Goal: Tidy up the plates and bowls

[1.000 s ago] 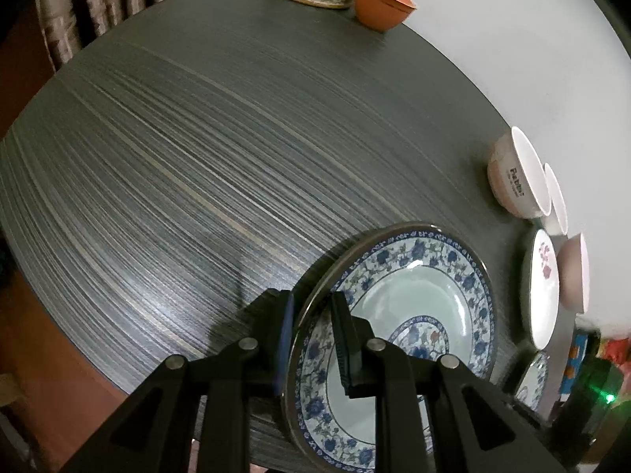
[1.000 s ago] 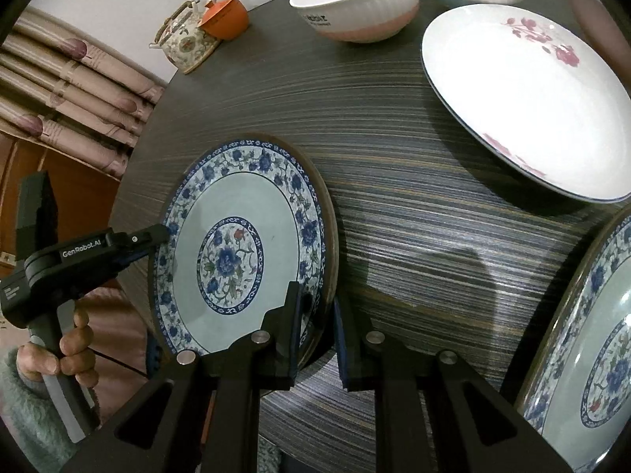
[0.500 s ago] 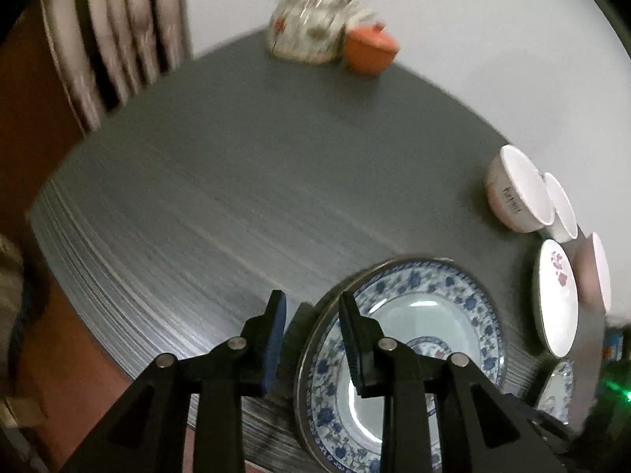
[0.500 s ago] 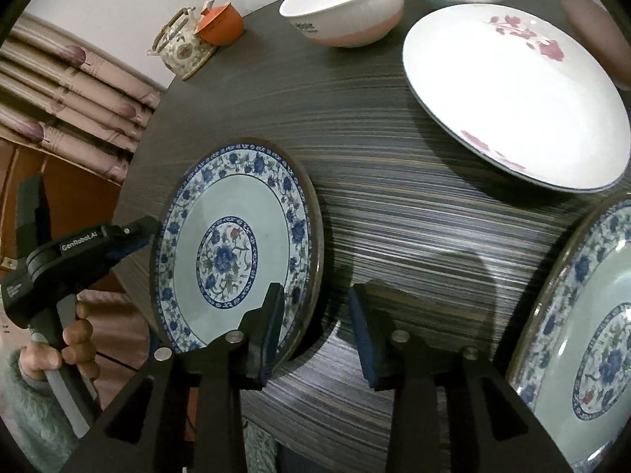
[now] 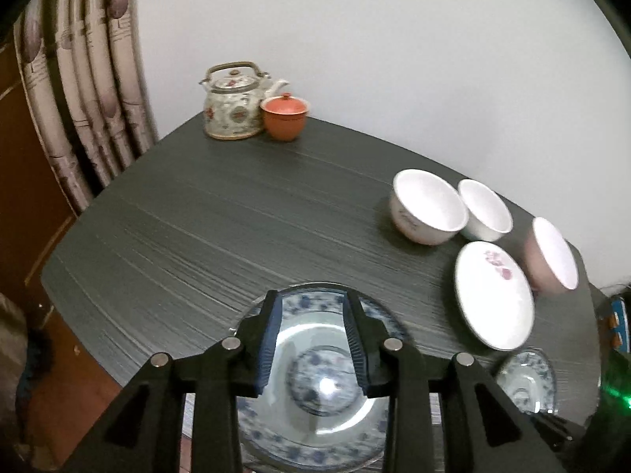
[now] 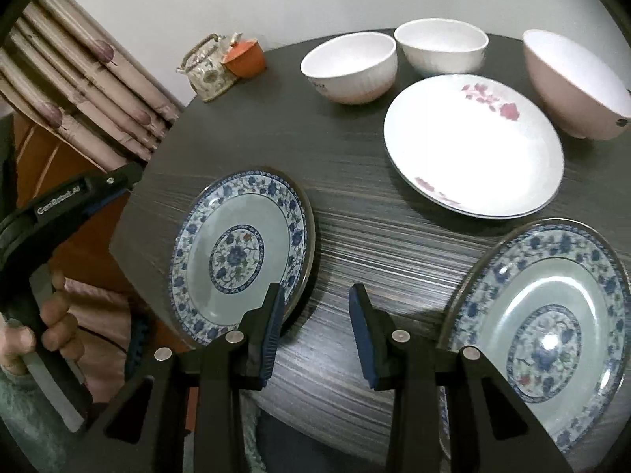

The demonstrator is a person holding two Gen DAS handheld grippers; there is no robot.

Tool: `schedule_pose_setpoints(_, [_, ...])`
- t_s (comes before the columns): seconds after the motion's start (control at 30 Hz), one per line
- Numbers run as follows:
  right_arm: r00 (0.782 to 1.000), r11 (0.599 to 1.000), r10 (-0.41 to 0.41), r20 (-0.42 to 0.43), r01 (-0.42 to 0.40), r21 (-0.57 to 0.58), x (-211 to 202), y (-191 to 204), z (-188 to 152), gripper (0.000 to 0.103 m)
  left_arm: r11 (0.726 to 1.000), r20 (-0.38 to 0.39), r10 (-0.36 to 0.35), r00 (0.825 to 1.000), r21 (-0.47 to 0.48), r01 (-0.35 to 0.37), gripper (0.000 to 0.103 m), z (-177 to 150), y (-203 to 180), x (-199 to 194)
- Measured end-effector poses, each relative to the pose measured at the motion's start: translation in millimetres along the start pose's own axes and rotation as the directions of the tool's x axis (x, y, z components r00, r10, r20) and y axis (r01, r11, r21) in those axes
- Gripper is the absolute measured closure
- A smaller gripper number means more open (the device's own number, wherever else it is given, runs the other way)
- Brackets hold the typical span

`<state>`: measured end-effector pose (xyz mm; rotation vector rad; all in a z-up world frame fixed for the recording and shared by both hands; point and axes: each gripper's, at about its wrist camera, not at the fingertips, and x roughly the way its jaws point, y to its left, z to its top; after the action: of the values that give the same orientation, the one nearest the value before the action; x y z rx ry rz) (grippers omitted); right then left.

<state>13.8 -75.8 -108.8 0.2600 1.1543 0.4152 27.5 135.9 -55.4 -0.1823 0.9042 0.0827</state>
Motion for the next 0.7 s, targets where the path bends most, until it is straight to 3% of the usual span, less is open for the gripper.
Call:
schedule_pose_setpoints(0.13, [1.0, 1.0, -0.01, 0.023, 0.01, 0.008, -16.0, -8.2, -5.2, 0.07, 0.999, 0.007, 0.015, 1.0, 0.045, -0.016, 0.069, -2.2, -24.3, -6.7])
schedule_pose_setpoints(0.37, [0.997, 0.997, -0.04, 0.058, 0.036, 0.069, -45.3, -41.3, -14.3, 0.07, 0.996, -0.04, -0.067, 0.997, 0.057, 0.07, 0.067, -9.4, -51.4, -5.9])
schedule_pose_setpoints(0.5, [0.995, 0.993, -0.059, 0.086, 0.05, 0.111, -67.2, -65.8, -18.8, 0.07, 0.98, -0.054, -0.186, 0.981, 0.068, 0.189, 0.067, -22.5, -69.7, -7.4])
schedule_pose_setpoints(0.7, [0.99, 0.983, -0.102, 0.098, 0.085, 0.164, -92.3, -106.2, -29.6, 0.07, 0.948, -0.11, -0.279, 0.954, 0.126, 0.291, 0.067, -42.7, -100.8, -8.9])
